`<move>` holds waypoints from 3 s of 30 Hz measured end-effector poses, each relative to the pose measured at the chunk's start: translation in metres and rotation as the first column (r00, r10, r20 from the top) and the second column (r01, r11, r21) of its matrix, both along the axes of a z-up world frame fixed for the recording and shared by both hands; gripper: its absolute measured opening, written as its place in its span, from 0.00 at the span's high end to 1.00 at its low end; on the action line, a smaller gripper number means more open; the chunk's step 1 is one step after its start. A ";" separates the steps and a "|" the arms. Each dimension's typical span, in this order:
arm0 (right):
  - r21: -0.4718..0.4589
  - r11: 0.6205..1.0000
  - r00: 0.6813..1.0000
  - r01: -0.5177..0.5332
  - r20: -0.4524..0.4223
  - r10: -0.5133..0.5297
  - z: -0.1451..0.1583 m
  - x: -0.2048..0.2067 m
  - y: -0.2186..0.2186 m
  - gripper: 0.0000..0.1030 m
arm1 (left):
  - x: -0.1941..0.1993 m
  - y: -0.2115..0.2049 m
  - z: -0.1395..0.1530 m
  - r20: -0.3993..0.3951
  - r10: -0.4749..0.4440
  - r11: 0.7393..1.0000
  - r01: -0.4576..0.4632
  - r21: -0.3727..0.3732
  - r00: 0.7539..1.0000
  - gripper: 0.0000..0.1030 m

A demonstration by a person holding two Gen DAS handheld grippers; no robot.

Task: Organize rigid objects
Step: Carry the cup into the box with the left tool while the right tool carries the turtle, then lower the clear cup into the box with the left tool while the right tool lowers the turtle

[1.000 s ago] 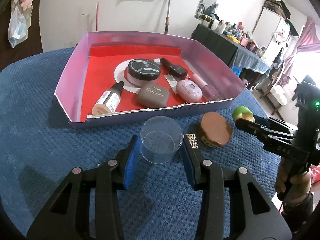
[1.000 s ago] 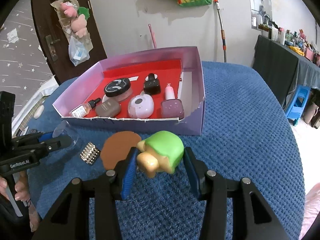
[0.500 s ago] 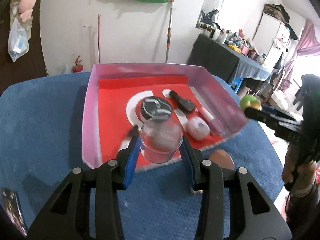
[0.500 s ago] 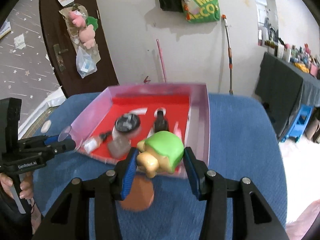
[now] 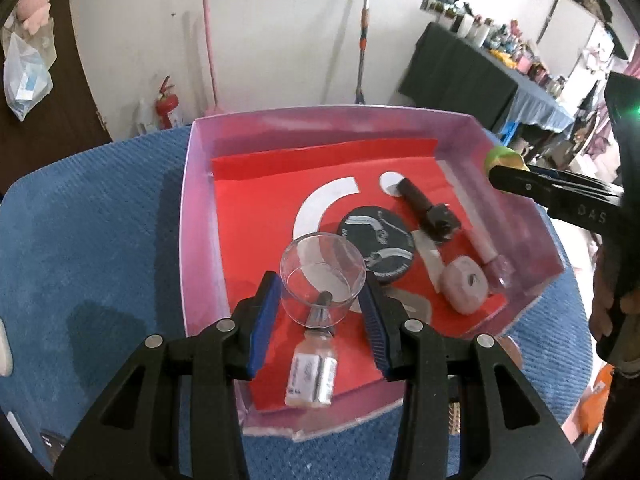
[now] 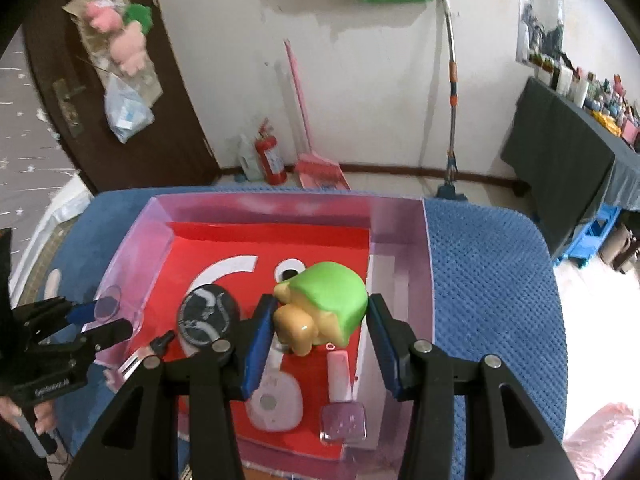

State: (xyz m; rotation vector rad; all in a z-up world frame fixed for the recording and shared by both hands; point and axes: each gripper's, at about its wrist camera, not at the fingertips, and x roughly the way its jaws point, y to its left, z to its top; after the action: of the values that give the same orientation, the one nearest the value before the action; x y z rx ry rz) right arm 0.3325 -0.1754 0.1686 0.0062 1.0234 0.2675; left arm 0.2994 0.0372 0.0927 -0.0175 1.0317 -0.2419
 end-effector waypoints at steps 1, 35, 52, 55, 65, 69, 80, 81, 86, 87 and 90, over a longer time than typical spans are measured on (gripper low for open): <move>-0.006 1.000 1.000 0.012 -0.019 -0.012 -0.004 0.006 0.002 0.52 | 0.004 -0.001 -0.003 -0.010 0.004 1.000 -0.004 0.015 1.000 0.62; -0.299 0.952 0.976 0.061 -0.184 -0.120 -0.062 0.040 0.028 0.52 | 0.047 -0.020 -0.036 -0.132 0.092 0.955 -0.049 0.293 0.987 0.62; -0.355 0.934 0.981 0.031 -0.167 -0.096 -0.065 0.032 0.036 0.52 | 0.052 -0.027 -0.041 -0.122 0.128 0.934 -0.078 0.347 0.984 0.62; -0.353 0.935 0.981 0.031 -0.167 -0.096 -0.064 0.032 0.036 0.52 | 0.052 -0.028 -0.041 -0.126 0.131 0.936 -0.081 0.342 0.983 0.62; -0.356 0.934 0.981 0.024 -0.170 -0.090 -0.063 0.031 0.036 0.52 | 0.051 -0.022 -0.036 -0.134 0.128 0.952 -0.084 0.295 0.983 0.59; -0.355 0.934 0.982 0.025 -0.168 -0.091 -0.061 0.031 0.034 0.49 | 0.050 -0.023 -0.036 -0.140 0.124 0.958 -0.082 0.273 0.982 0.56; -0.350 0.936 0.985 0.026 -0.152 -0.085 -0.059 0.026 0.030 0.43 | 0.036 -0.020 -0.028 -0.137 0.120 0.966 -0.083 0.245 0.983 0.56; -0.343 0.939 0.985 0.027 -0.149 -0.083 -0.057 0.025 0.029 0.43 | 0.034 -0.019 -0.026 -0.134 0.118 0.968 -0.084 0.238 0.984 0.56; -0.323 0.946 0.992 0.033 -0.106 -0.070 -0.040 0.017 0.027 0.37 | 0.023 -0.018 -0.013 -0.113 0.111 0.976 -0.087 0.198 0.987 0.56; -0.318 0.948 0.993 0.033 -0.096 -0.067 -0.035 0.015 0.027 0.37 | 0.020 -0.018 -0.007 -0.100 0.108 0.979 -0.088 0.186 0.989 0.56; -0.301 0.953 0.996 0.035 -0.064 -0.057 -0.019 0.005 0.024 0.37 | 0.010 -0.017 0.004 -0.072 0.098 0.982 -0.085 0.167 0.993 0.54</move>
State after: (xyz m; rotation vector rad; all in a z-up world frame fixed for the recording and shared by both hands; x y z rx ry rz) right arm 0.3376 -0.1510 0.1498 -0.2370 1.1257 0.0673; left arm 0.3096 0.0205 0.0968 0.0749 1.1246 -0.0720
